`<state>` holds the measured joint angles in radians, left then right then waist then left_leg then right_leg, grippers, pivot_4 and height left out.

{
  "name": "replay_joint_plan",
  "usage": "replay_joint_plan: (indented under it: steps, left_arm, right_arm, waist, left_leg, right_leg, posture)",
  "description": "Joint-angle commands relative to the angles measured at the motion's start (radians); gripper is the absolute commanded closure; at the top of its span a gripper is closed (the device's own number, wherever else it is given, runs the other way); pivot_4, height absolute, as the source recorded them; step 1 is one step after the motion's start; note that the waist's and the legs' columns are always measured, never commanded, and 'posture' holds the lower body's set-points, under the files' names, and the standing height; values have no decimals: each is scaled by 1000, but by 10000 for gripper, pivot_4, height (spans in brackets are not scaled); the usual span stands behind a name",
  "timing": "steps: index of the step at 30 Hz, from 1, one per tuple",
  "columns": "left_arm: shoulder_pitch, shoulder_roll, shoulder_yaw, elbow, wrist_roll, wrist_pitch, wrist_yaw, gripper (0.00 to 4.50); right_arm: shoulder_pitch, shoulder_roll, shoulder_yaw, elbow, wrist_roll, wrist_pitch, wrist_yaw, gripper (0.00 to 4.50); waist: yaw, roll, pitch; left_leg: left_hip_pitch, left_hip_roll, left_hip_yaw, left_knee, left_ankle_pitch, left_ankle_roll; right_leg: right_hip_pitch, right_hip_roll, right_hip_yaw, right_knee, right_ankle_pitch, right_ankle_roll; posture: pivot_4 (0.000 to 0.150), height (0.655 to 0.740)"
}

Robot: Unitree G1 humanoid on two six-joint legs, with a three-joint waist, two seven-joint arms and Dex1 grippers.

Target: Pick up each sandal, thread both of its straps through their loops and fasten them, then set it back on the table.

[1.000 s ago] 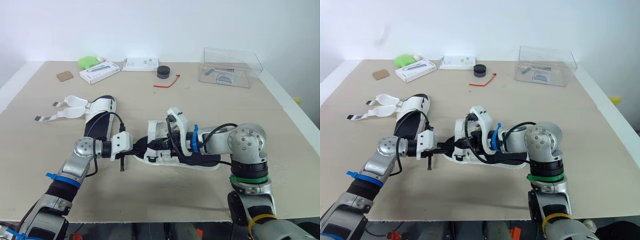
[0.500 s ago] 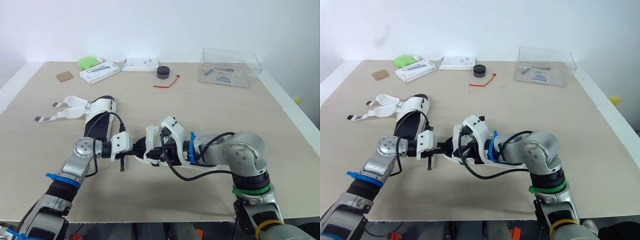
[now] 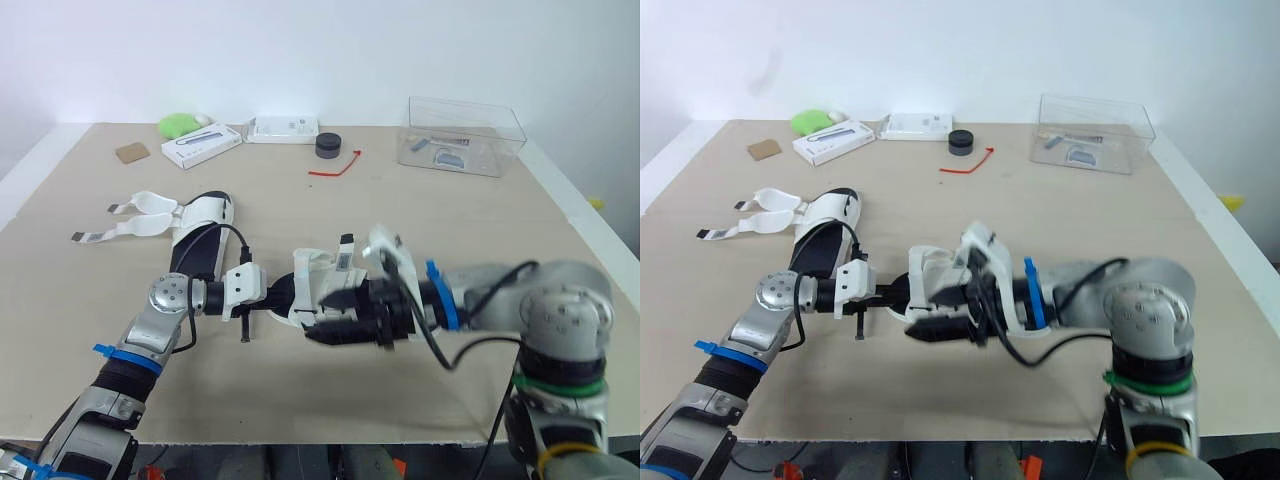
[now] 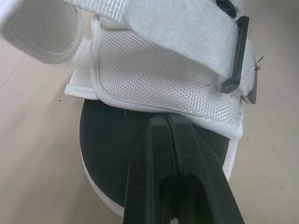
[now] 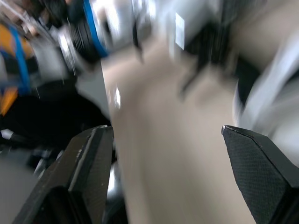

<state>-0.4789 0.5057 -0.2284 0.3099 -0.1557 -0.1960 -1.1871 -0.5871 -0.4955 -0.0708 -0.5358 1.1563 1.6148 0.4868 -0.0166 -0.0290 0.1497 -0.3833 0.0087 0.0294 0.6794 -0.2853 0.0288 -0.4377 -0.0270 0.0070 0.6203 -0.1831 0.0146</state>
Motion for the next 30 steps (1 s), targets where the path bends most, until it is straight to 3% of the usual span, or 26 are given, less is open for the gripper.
replay_joint_plan:
  steps: [1, 13, 30]
  left_arm:
    - [8, 6, -37, 54, 53, 23, -10, 45000]
    - [-5, 5, -15, 50, 34, 36, 1, 45000]
    - [20, 11, -4, 20, 37, 57, 8, 45000]
  right_arm:
    - [83, -11, 62, -28, -65, -52, -35, 4584]
    - [30, -11, 219, 93, -298, -297, 2, 4584]
    - [1, 88, 250, 156, -353, -291, 18, 4584]
  waist:
    - [-3, 3, 0]
    - [-3, 3, 0]
    - [-5, 3, 0]
  left_leg:
    - [0, 0, 1, 0, 0, 0]
    - [0, 2, 2, 9, 1, 2]
    - [2, 5, 3, 9, 2, 3]
  right_leg:
    - [0, 0, 1, 0, 0, 0]
    - [0, 6, -1, 3, 0, 5]
    - [-2, 7, 0, 9, 0, 1]
  posture:
    - [1500, 7400]
    - [1500, 7400]
    - [1500, 7400]
